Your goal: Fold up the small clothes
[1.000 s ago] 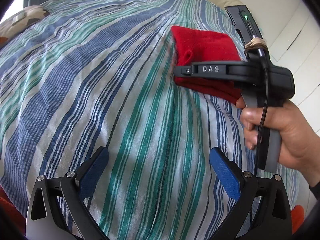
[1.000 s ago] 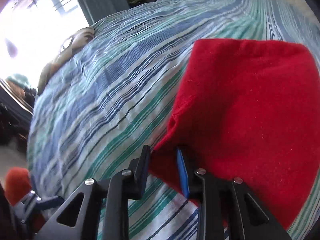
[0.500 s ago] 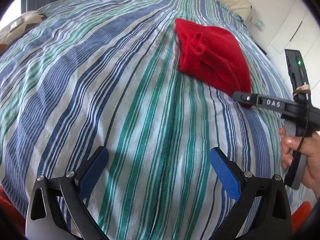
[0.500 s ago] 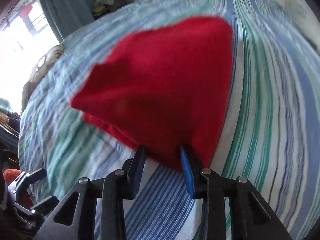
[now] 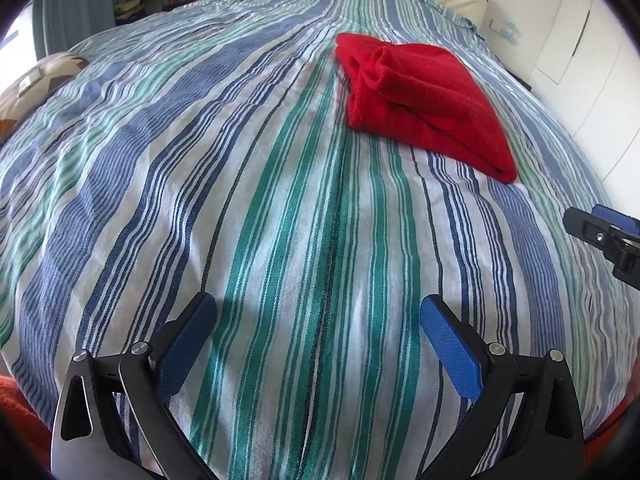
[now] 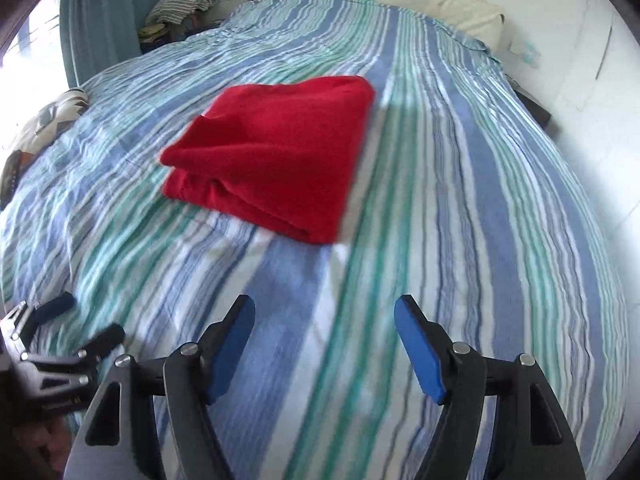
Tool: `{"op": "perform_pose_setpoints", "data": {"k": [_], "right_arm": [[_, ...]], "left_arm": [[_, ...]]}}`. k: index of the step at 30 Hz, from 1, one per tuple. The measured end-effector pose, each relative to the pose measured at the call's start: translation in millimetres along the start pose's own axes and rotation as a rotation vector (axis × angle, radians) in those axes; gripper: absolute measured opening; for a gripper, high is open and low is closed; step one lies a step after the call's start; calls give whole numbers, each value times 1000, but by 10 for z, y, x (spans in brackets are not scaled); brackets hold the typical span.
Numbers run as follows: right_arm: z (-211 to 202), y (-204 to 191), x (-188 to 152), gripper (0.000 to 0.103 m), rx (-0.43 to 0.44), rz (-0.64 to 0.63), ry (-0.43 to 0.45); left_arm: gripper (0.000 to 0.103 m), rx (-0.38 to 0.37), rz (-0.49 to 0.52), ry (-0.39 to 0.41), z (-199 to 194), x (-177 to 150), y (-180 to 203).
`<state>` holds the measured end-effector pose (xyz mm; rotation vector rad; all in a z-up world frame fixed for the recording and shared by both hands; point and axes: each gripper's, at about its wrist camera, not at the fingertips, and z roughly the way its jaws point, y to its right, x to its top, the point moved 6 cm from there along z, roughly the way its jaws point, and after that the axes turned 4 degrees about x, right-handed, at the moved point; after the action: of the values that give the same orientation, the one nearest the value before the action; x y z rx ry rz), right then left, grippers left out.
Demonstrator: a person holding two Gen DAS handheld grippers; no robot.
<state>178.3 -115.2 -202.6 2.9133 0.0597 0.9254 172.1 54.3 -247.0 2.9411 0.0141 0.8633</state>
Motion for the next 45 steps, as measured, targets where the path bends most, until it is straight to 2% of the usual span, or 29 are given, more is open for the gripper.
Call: {"op": "perform_pose_setpoints", "data": {"k": [6,14,19,22,24,26,28,31,33,34,37,41,44,45], "right_arm": [[-105,182,-272,72,-60,24,-28],[-173,336,-409,72,-114,69,-39],[-157,403,-436,72,-131,84,-48],[-123,429,-469,72,-111,105,-57],[-87,439,-480,72,-66,123,-51],[-26,439,-428,72,3,135,-45],[33,465,-254,72,68,162,-18],[118,554,195,72,150,223,53],[197,613,538,73,215,267,107],[251,631,704,76,258,289,130],[543,693,1087,80,353,341,151],[1170,643,1402,80,448,375,87],[1583,467,1465,78,544,379,22],[1682,387,1455,76,576,382,3]], "left_arm": [[102,42,52,10,12,-69,43],[102,60,73,18,3,-122,51],[102,70,82,22,-4,-153,65],[102,66,64,-12,-32,-119,63],[102,-10,-2,-16,-113,50,48],[102,-102,-85,12,-176,391,14],[102,-133,-130,33,-141,776,-19],[102,-189,-190,35,90,1393,-26],[102,-208,-194,5,339,1681,17],[102,-213,-182,-27,509,1801,70],[102,-188,-146,-94,919,1974,160],[102,-164,-99,-157,1270,1982,224],[102,-176,-74,-135,1309,1960,262],[91,-191,-69,-127,1296,1955,286]]}}
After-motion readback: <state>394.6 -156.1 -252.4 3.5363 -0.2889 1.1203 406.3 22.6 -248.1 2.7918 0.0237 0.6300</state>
